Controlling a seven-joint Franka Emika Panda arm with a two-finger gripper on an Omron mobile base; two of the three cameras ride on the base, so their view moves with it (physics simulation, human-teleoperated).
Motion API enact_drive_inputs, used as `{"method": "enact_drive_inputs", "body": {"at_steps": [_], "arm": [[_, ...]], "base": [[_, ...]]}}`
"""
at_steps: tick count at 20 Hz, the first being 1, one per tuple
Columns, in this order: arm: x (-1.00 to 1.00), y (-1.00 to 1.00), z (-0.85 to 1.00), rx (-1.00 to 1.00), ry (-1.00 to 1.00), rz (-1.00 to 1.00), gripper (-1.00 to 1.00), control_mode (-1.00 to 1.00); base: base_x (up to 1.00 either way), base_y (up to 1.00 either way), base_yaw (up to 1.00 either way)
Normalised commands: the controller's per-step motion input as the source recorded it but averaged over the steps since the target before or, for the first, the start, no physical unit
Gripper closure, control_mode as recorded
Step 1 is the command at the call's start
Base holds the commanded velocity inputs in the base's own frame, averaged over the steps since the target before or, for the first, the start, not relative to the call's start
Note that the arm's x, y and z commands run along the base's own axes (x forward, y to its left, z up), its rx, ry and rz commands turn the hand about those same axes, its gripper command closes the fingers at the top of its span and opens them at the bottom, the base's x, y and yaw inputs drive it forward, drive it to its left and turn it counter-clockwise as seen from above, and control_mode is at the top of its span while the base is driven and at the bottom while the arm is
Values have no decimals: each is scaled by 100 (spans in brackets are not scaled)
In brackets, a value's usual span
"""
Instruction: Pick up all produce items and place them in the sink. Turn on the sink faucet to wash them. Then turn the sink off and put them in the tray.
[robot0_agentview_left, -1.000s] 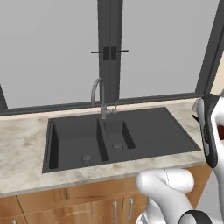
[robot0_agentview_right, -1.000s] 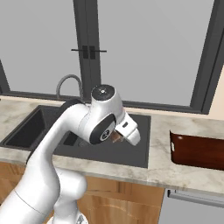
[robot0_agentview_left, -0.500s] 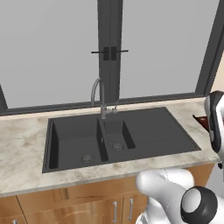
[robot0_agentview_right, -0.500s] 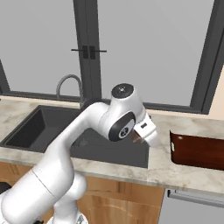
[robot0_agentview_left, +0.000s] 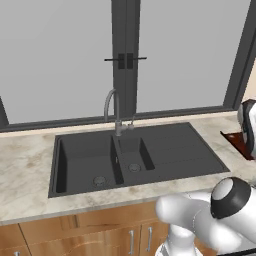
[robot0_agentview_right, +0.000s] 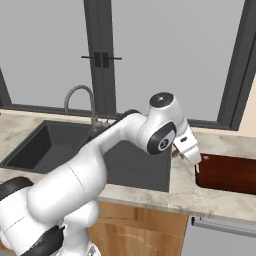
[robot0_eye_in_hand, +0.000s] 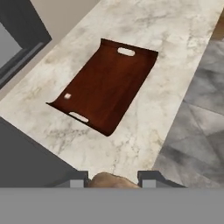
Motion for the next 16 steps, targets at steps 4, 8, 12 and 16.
{"method": "enact_drive_inputs", "body": {"at_steps": [4, 8, 12, 16], "arm": [[28, -36, -14, 1, 0, -3, 100, -100], [5, -30, -23, 4, 2, 0, 100, -100], [6, -14, -20, 3, 0, 0, 100, -100], [16, -7, -33, 0, 1, 0, 100, -100]], "base": [[0, 0, 0], [0, 0, 0], [0, 0, 0], [0, 0, 0]]}}
